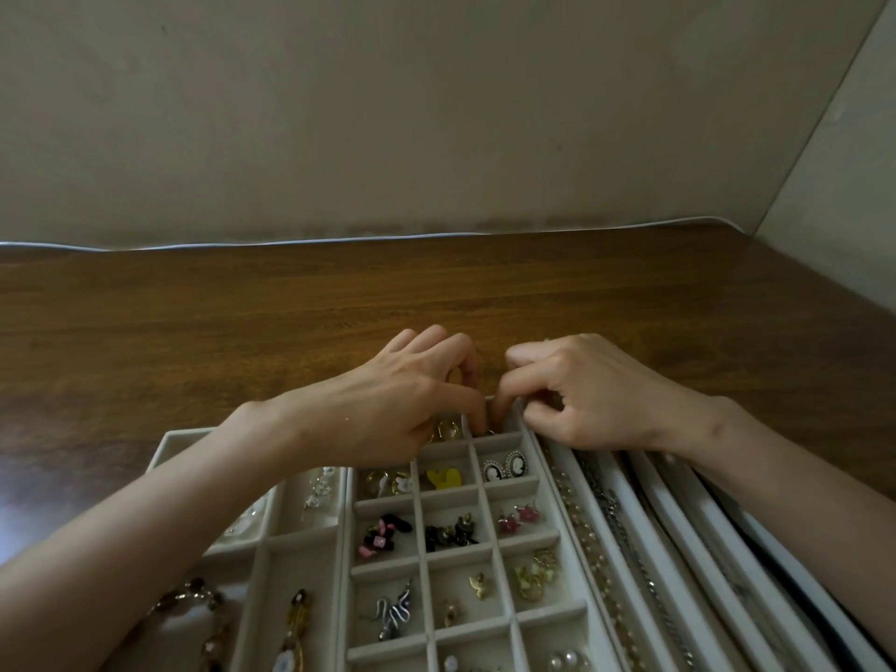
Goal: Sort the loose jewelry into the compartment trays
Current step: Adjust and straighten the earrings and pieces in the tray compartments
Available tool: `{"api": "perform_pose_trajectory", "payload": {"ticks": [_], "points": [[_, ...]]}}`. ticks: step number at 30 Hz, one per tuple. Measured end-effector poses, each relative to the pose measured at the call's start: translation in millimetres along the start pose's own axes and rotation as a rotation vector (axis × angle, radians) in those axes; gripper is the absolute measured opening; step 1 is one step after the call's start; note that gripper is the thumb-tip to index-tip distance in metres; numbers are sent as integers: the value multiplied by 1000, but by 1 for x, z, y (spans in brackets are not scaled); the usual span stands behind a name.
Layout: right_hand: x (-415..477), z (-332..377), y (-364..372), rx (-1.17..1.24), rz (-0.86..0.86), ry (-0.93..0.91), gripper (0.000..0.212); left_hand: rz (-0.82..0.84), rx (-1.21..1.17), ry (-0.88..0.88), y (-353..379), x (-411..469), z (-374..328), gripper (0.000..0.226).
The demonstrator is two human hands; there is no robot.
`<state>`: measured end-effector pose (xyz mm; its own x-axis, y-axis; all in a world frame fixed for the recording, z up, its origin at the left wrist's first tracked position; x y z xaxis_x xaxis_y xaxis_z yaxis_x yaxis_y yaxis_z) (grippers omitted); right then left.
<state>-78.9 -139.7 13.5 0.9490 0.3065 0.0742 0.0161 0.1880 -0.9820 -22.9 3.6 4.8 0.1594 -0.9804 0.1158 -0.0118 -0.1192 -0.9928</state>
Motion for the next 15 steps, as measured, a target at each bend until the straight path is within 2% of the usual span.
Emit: {"api": "perform_pose_trajectory", "payload": {"ticks": [8, 15], "points": [[0, -3, 2, -26, 10, -3, 30, -90, 243, 31, -1, -1, -2, 47], [1, -4, 3, -26, -1, -13, 46, -107, 227, 17, 1, -2, 3, 50]]}}
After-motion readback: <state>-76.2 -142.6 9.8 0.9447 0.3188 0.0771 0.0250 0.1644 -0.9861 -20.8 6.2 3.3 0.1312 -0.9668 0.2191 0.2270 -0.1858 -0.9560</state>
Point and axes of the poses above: each hand's wrist, its own x-axis towards the middle knuckle, its own y-axis out of the palm, z = x × y, the point moved 4 cm from there along x, towards the middle knuckle, and after that the axes turned 3 degrees about y, right-handed, at the moved point
